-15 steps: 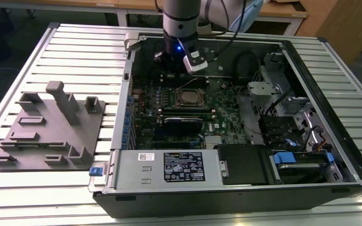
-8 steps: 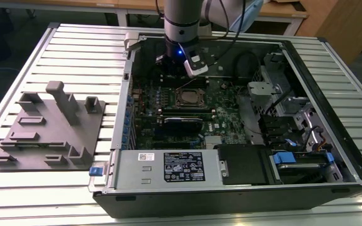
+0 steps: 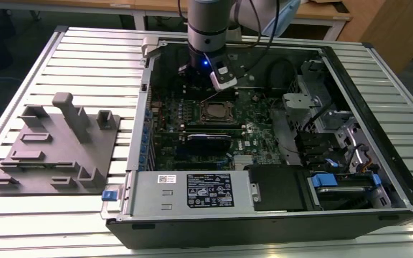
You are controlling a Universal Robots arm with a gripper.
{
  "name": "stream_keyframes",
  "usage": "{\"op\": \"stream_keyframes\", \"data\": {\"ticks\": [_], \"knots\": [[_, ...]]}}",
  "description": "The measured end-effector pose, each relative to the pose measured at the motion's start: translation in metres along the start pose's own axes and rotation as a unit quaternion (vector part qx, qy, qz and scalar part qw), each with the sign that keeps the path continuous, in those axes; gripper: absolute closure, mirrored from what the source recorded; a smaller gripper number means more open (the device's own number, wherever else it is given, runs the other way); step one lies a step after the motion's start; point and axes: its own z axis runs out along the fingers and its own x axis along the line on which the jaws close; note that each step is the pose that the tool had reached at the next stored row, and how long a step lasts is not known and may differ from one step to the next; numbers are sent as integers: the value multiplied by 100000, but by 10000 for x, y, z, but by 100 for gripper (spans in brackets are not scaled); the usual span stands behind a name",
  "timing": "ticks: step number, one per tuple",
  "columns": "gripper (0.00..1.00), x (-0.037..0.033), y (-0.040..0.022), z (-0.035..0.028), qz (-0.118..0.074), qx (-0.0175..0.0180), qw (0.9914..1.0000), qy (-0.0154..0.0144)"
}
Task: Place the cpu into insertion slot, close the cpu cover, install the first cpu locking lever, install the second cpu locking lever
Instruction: 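Install the first cpu locking lever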
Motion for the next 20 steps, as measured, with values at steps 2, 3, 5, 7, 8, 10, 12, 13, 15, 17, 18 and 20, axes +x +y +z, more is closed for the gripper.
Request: {"op": "stream_keyframes", "data": {"ticks": [2, 3, 5, 7, 8, 10, 12, 13, 15, 17, 18, 20], "knots": [[89, -1, -4, 20, 10, 1, 100000, 10], [89, -1, -5, 31, 10, -7, 100000, 6], [89, -5, -9, 53, -5, -9, 100000, 10], [89, -8, -11, 71, 0, -12, 100000, 7], [89, -8, -12, 76, 5, -11, 100000, 6], [89, -8, -13, 77, 10, 10, 100000, 15], [89, -9, -13, 81, 1, 30, 100000, 4], [89, -9, -13, 84, -4, 36, 100000, 1], [89, -9, -15, 88, 0, 52, 100000, 5], [89, -9, -15, 92, -2, 132, 100000, -3], [89, -9, -15, 93, -2, 204, 100000, -1], [89, -8, -16, 95, -9, 409, 99999, -18]]}}
